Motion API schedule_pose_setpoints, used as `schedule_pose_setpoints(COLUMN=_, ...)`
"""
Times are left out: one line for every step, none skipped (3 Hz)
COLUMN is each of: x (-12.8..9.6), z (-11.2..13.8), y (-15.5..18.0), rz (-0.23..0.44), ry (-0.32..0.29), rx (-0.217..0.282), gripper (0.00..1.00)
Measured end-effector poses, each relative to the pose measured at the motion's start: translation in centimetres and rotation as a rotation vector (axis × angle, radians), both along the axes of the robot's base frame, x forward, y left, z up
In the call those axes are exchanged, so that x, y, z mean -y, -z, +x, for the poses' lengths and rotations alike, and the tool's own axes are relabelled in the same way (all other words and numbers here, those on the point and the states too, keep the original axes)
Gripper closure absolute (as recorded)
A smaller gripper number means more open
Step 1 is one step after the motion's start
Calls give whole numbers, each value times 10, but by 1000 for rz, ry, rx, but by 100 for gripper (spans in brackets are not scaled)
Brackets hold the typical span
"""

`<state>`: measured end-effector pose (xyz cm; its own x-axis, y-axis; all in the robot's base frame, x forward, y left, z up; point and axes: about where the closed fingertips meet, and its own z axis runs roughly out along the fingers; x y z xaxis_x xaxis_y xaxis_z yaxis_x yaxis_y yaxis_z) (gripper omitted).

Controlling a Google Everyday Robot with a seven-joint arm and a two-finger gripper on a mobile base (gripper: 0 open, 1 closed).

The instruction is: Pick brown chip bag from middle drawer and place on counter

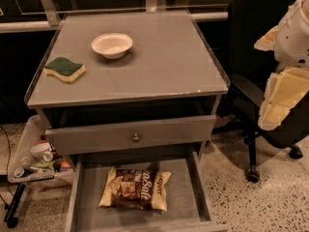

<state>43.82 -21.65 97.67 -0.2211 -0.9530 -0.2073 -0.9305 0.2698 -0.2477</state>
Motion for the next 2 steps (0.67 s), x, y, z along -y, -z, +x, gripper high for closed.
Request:
schedule_pose_setpoints(x=-3, z=1, y=9, rz=3, ry=-3, rx=11, gripper=0)
schedule_pose_setpoints(x=-12, z=2, y=45, rz=23, ry=-16, rx=-3, gripper=0)
